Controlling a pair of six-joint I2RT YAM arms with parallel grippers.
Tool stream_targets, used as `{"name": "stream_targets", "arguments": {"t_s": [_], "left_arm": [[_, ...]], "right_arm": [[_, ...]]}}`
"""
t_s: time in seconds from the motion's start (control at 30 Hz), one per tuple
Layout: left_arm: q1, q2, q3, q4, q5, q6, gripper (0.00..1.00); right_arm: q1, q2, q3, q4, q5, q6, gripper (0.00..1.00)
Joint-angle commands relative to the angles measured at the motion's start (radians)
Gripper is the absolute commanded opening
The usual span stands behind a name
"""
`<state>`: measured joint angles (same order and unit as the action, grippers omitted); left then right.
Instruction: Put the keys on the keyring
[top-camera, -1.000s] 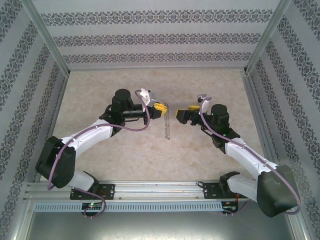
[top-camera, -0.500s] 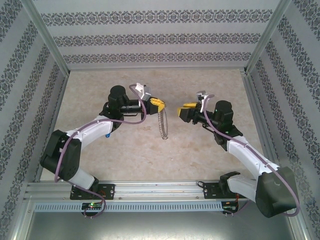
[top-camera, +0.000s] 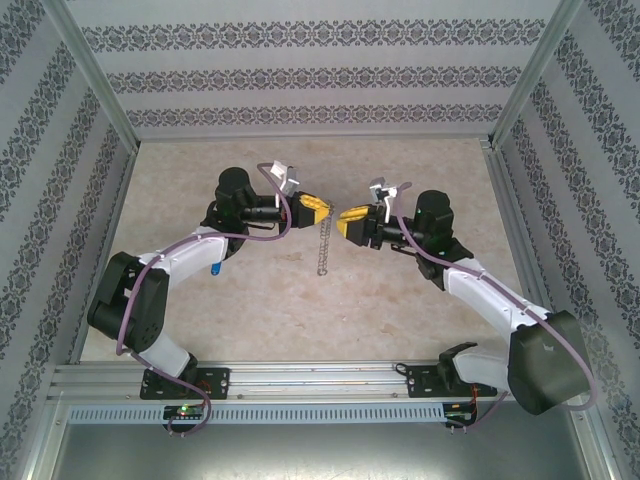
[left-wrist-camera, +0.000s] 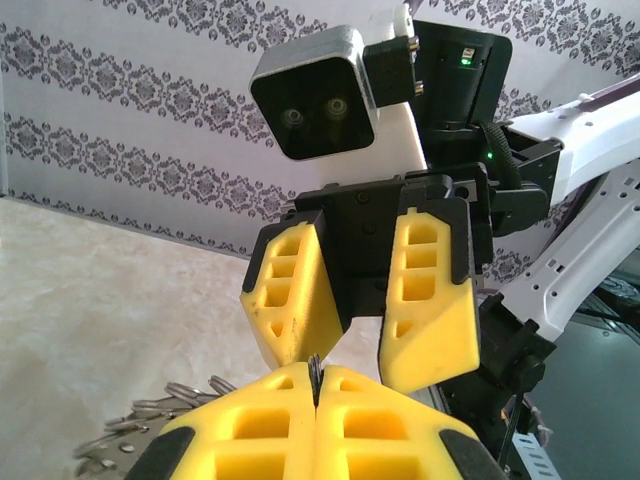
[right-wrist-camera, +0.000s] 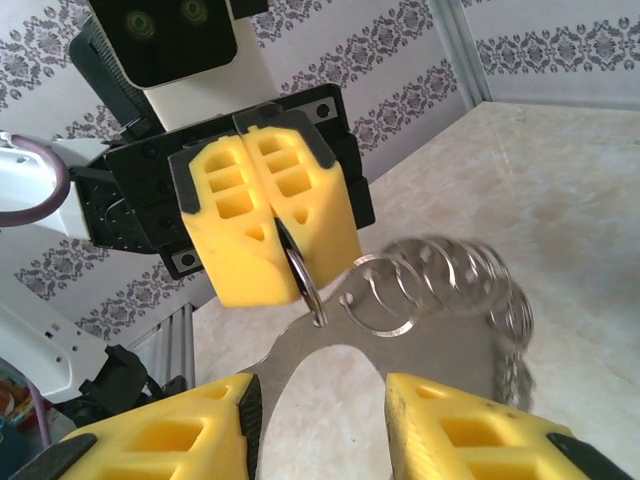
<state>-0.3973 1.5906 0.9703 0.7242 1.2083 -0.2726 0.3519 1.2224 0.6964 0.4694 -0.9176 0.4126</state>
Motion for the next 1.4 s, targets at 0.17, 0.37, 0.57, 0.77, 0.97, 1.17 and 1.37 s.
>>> {"name": "stream_targets", "arguments": {"t_s": [0.17, 0.37, 0.57, 0.77, 0.97, 1.17, 1.37], "left_arm": [[0.007, -0.053, 0.054, -0.181, 0.043, 0.125, 0.0], [0.008, -0.066, 0.062, -0.242, 0.052, 0.157, 0.0], [0.008, -0.079, 0.068, -0.268, 0.062, 0.167, 0.0], [0.006, -0.084, 0.068, -0.276, 0.071, 0.164, 0.0], [0.005, -0.08, 0.072, -0.28, 0.08, 0.161, 0.0], [0.006, -0.078, 0.071, -0.283, 0.076, 0.161, 0.0], [0.006, -0.079, 0.072, -0.288, 0.072, 0.163, 0.0]], "right_arm": [[0.041, 0.007, 0.042, 0.046, -0.012, -0.03, 0.36], [0.058, 0.024, 0.055, 0.05, 0.004, -0.035, 0.33], [0.053, 0.038, 0.064, 0.046, 0.016, -0.043, 0.33], [0.048, 0.051, 0.071, 0.048, 0.01, -0.038, 0.32], [0.058, 0.069, 0.088, 0.052, -0.003, -0.035, 0.32], [0.067, 0.085, 0.107, 0.052, -0.015, -0.036, 0.2], [0.067, 0.088, 0.111, 0.055, -0.018, -0.035, 0.0]]}}
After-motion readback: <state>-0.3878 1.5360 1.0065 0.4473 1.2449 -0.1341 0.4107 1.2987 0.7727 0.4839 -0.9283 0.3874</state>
